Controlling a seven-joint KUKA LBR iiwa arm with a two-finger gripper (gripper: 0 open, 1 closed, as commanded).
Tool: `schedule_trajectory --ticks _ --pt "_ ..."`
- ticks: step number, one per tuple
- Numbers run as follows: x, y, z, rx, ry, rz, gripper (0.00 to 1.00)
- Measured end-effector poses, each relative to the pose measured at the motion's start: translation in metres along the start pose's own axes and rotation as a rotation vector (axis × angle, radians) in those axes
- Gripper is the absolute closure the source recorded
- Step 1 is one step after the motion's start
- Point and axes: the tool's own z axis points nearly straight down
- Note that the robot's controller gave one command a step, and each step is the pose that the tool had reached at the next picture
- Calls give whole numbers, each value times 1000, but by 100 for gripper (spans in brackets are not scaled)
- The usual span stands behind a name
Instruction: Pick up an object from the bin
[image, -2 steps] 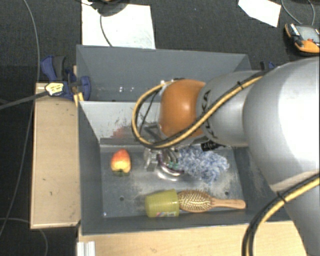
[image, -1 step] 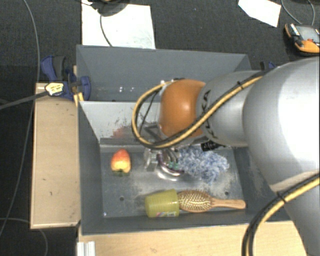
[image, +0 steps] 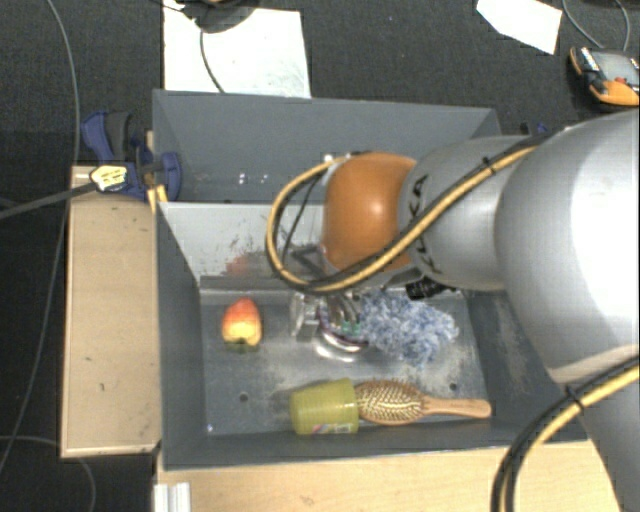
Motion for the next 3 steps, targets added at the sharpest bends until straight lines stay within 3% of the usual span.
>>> schedule_trajectory --ticks 1,3 --pt "-3 1 -28 -2 -9 0 100" --pt "-4 1 -67 -3 -10 2 100"
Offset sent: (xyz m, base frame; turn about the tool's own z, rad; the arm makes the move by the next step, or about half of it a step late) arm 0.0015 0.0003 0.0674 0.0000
